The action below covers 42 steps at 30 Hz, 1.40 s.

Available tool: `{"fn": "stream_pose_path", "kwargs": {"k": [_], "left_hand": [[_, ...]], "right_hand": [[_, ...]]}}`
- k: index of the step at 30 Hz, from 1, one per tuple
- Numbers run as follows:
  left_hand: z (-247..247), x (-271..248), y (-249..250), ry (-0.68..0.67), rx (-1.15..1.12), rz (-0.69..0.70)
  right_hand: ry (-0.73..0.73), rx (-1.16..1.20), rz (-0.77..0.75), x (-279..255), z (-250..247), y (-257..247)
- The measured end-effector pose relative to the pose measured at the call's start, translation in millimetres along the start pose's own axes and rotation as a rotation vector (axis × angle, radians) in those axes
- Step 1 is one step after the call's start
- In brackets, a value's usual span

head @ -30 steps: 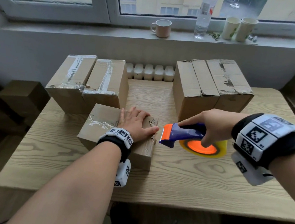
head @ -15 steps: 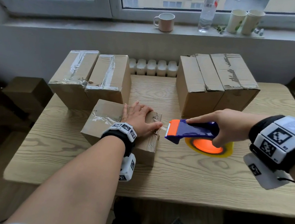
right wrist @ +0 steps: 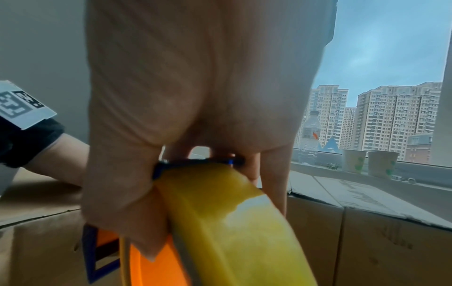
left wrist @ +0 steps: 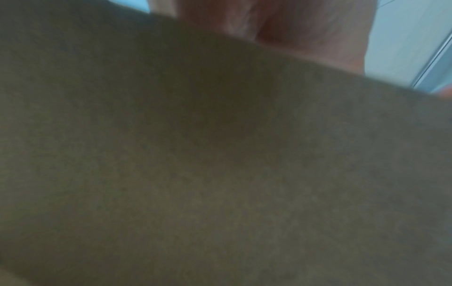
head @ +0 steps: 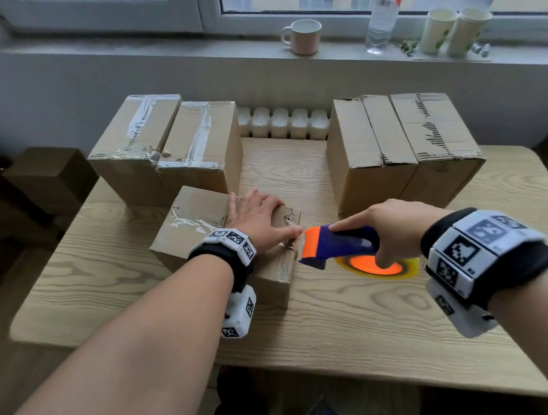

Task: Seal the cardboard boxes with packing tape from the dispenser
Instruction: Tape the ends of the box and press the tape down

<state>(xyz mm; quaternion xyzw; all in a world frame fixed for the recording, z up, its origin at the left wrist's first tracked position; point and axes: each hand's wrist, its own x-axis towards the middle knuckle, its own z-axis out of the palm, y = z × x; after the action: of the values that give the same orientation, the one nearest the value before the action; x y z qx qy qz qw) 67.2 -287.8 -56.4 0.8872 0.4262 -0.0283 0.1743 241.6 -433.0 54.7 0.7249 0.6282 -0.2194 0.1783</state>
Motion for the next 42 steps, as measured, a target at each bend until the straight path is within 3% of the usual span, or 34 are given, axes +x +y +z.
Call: {"fn": "stream_pose_path", "kwargs": {"k": [5,15,21,28,34,42], "left_hand": [[-0.2,-1.8,0.3,0.006,0.033,0.009],[-3.7,-4.9,2.4,0.006,0.029,0.017],[-13.7,1.0,6.2,-0.068,0.093,-0.006],[-43.4,13.6,10.5,-0.272,0.083,0.070],[-46.1,15.0,9.7,-0.296,0.070,0.091],[-47.2,13.1,2.4,-0.312,-0.011,0.079]], "right_hand": [[0.014,0.059,-0.018,13.6,-1.0,-3.9],[-0.114,0.386,0.030,35.8,-3.9,6.4],[-0.016,0.244,0.121,52.7,38.8,-3.2],[-0.051,0.175,0.181,60.1,55.9,15.5],[-0.088,0.159,0.222,67.7,88.5,18.8],[-0.109,0.175,0.188,83.4,96.1,9.5]]}}
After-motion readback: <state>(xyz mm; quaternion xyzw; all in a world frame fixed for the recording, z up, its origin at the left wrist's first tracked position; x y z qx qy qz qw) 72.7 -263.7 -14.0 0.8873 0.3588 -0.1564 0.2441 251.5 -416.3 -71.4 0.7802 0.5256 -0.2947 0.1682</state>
